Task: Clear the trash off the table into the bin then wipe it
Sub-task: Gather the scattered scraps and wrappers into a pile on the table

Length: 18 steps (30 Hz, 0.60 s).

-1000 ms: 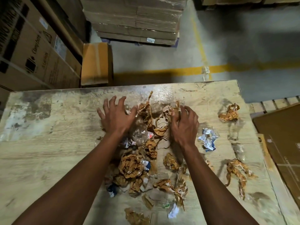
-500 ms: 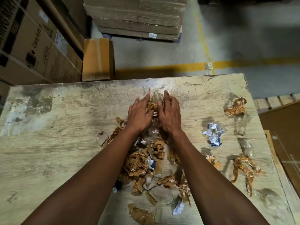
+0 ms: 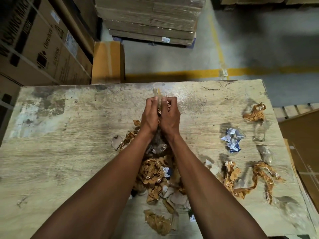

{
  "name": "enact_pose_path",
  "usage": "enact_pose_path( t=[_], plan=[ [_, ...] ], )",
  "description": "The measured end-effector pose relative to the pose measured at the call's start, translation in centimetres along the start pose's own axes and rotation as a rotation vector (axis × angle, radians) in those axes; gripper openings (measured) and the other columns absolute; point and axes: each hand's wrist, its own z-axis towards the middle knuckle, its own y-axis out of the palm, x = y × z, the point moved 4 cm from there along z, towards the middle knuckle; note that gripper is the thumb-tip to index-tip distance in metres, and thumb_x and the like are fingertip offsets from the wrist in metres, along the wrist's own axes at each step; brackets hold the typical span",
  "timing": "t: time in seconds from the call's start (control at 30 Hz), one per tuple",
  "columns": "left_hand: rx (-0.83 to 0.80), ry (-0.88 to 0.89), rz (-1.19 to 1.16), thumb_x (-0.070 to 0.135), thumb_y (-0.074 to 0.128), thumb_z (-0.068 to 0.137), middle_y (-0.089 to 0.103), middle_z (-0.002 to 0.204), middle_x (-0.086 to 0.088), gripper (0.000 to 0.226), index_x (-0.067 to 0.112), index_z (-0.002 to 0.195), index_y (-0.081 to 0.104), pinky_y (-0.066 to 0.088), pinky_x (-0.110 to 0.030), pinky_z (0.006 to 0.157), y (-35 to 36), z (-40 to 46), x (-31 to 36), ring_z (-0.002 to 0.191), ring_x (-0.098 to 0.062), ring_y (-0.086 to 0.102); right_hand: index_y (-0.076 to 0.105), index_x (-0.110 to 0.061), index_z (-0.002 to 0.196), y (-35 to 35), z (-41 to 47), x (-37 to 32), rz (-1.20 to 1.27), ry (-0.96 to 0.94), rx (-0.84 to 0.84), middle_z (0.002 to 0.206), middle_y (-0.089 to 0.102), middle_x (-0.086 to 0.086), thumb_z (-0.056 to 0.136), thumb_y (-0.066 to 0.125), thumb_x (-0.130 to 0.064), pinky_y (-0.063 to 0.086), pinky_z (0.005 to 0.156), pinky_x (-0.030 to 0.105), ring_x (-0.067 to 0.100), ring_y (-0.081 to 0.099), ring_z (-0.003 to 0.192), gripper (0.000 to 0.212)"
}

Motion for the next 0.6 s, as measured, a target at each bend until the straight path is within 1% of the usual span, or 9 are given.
enact_pose_path(
  t=[0.07,0.17,0.23,0.27,0.3,0.37,0.47,0.53,0.6],
  plan=[
    [0.033,-0.005,0.017,0.081,0.048,0.090,0.077,0.105,0.010,0.047,0.041,0.107,0.065,0.060,-0.047,0.097,-0.6,-0.5,0.6,0.103,-0.016,0.074,0.061,-0.015,0.107,-0.1,-0.5,-1.2,0.005,-0.041,0.054,0.111,0.074,-0.002,0.109,0.061,-0.036,0.048,0.076,0.019,0.004,0.067,0.093,0.021],
    [0.057,0.030,-0.033,0.059,0.052,0.095,0.074,0.090,0.014,0.026,0.036,0.099,0.063,0.059,-0.052,0.093,-1.5,-1.6,2.1,0.092,-0.016,0.072,0.062,-0.013,0.107,-0.2,-1.5,-3.2,0.009,-0.122,0.108,0.114,0.074,-0.003,0.102,0.071,-0.022,0.052,0.081,0.023,0.007,0.069,0.098,0.014],
    [0.056,0.058,-0.065,0.045,0.050,0.096,0.071,0.089,0.010,0.018,0.031,0.103,0.059,0.060,-0.053,0.087,-2.3,-2.6,3.2,0.088,-0.016,0.069,0.062,-0.013,0.117,-0.3,-2.6,-4.8,0.005,-0.183,0.105,0.117,0.072,-0.004,0.100,0.072,-0.018,0.057,0.089,0.029,0.010,0.070,0.105,0.020],
    [0.045,0.089,-0.077,0.039,0.048,0.097,0.071,0.098,0.006,0.017,0.032,0.109,0.059,0.060,-0.054,0.087,-2.6,-3.0,3.8,0.091,-0.018,0.070,0.062,-0.014,0.123,-0.3,-3.1,-5.6,0.003,-0.211,0.095,0.120,0.071,-0.003,0.098,0.072,-0.015,0.057,0.094,0.030,0.011,0.069,0.110,0.027],
    [0.033,0.132,-0.085,0.033,0.046,0.098,0.072,0.111,0.002,0.023,0.036,0.118,0.058,0.060,-0.052,0.088,-2.9,-3.6,4.4,0.099,-0.019,0.071,0.061,-0.014,0.130,-0.3,-3.7,-6.4,-0.008,-0.242,0.085,0.124,0.071,-0.002,0.097,0.072,-0.012,0.056,0.099,0.029,0.012,0.068,0.115,0.035],
    [0.008,0.213,-0.105,0.020,0.040,0.104,0.069,0.132,-0.005,0.039,0.036,0.135,0.058,0.062,-0.036,0.085,-3.6,-4.7,5.5,0.107,-0.016,0.070,0.063,-0.012,0.135,-0.3,-4.9,-7.8,-0.059,-0.323,0.077,0.128,0.072,0.002,0.094,0.070,-0.007,0.054,0.104,0.026,0.014,0.067,0.119,0.042],
    [0.025,0.232,-0.145,0.002,0.035,0.107,0.070,0.123,-0.005,0.042,0.017,0.133,0.066,0.055,-0.020,0.076,-4.7,-6.4,5.9,0.094,-0.002,0.068,0.068,-0.005,0.130,-0.1,-7.0,-9.4,-0.129,-0.454,0.072,0.124,0.072,0.008,0.092,0.068,-0.001,0.053,0.103,0.023,0.013,0.066,0.115,0.038],
    [0.035,0.219,-0.164,0.005,0.038,0.104,0.071,0.115,-0.008,0.039,0.013,0.128,0.067,0.056,-0.024,0.074,-5.7,-7.3,5.4,0.091,-0.007,0.066,0.067,-0.002,0.130,0.1,-8.5,-9.8,-0.172,-0.525,0.054,0.122,0.071,0.011,0.091,0.066,0.000,0.054,0.102,0.022,0.014,0.065,0.114,0.039],
    [0.055,0.218,-0.151,0.013,0.040,0.097,0.073,0.114,-0.010,0.040,0.015,0.124,0.069,0.058,-0.028,0.076,-6.8,-8.1,4.7,0.093,-0.011,0.067,0.066,0.000,0.132,0.5,-9.8,-9.5,-0.208,-0.568,0.027,0.123,0.069,0.012,0.091,0.064,-0.002,0.057,0.101,0.029,0.020,0.067,0.115,0.041]
  ],
)
